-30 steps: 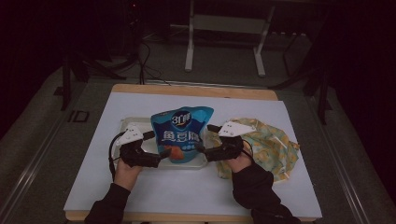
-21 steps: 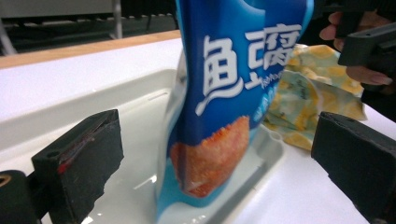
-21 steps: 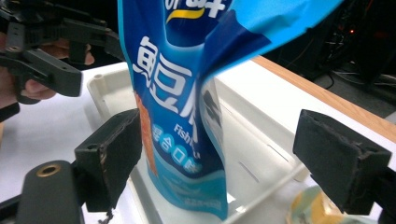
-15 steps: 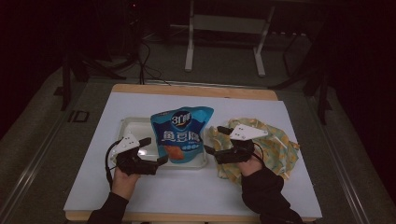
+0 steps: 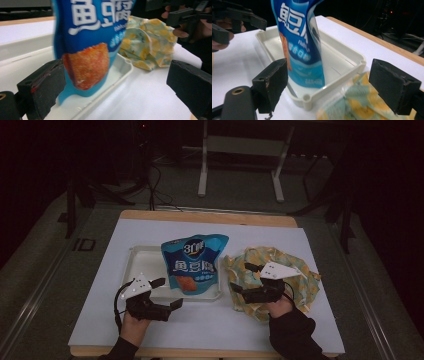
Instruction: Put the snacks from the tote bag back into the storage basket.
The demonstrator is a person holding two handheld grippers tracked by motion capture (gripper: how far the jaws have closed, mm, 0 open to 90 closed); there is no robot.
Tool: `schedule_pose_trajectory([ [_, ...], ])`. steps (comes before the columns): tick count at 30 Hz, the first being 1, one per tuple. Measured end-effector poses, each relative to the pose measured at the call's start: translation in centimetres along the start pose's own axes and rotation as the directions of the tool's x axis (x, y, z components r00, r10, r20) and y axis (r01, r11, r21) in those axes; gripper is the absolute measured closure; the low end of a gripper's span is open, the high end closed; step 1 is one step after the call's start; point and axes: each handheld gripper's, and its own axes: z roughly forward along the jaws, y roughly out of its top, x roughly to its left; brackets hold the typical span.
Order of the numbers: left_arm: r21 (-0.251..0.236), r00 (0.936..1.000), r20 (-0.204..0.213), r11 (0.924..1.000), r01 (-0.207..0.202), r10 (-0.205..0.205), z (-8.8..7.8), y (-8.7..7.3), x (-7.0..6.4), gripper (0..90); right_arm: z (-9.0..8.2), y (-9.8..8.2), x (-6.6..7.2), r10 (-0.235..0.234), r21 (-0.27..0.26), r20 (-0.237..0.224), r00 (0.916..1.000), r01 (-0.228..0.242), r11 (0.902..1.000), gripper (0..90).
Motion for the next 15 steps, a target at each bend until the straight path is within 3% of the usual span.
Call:
schedule_pose_trajectory([
  [15,0.029,0.9936,0.11,0.9991,-0.03,0.027,2.0,-0.7,-1.6,2.8,-2.6,-2.2,-0.2,-0.002,0.01,0.03,0.9995,0.002,0.9999,15.5],
])
